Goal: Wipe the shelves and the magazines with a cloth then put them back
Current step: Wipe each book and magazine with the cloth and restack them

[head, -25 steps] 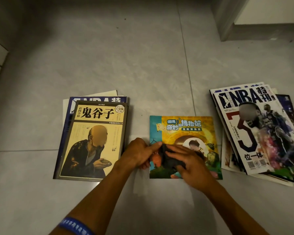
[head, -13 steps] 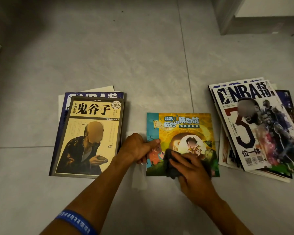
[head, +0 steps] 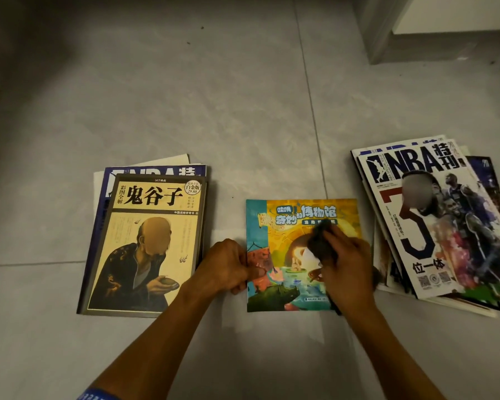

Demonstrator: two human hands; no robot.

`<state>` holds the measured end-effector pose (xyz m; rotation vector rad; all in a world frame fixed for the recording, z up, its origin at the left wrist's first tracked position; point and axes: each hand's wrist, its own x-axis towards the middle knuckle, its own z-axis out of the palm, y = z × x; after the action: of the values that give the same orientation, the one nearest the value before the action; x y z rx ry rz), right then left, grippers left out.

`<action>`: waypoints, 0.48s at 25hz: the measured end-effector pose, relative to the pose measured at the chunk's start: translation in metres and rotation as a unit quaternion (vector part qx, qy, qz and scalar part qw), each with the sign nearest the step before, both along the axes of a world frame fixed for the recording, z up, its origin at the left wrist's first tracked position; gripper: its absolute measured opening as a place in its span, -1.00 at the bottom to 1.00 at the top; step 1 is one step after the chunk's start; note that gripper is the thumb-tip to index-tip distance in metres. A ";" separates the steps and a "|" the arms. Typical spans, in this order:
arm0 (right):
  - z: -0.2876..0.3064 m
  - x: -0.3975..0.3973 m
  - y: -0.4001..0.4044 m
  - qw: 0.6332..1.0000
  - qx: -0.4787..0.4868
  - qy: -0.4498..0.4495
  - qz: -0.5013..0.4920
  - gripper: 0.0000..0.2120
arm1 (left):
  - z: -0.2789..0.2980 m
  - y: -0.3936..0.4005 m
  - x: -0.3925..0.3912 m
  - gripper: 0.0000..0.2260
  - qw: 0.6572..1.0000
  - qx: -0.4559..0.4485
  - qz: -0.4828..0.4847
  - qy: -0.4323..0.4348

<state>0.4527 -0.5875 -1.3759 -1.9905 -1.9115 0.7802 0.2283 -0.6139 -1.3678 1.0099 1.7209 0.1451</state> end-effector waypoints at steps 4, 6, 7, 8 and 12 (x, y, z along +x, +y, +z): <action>0.000 -0.102 0.011 0.974 0.057 -0.021 0.216 -0.36 | 0.001 -0.005 0.001 -0.81 1.000 0.004 0.014 -0.013; 0.000 -0.082 0.024 0.955 0.071 -0.019 0.286 -0.36 | 0.000 -0.008 0.000 -0.79 0.999 0.012 0.029 -0.018; -0.005 -0.056 0.033 0.963 0.081 -0.019 0.255 -0.39 | 0.000 -0.009 0.000 -0.77 0.999 0.012 0.040 -0.024; -0.009 -0.026 0.045 0.977 0.085 -0.029 0.193 -0.42 | -0.001 -0.008 0.001 -0.76 0.998 0.012 0.049 -0.032; -0.018 0.025 0.069 0.990 0.084 -0.080 0.083 -0.48 | -0.001 -0.007 0.001 -0.84 0.998 0.023 0.056 -0.028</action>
<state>0.4781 -0.5189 -1.3936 -1.8611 -2.1775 0.4913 0.2295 -0.6204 -1.3687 0.9350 1.7305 0.2829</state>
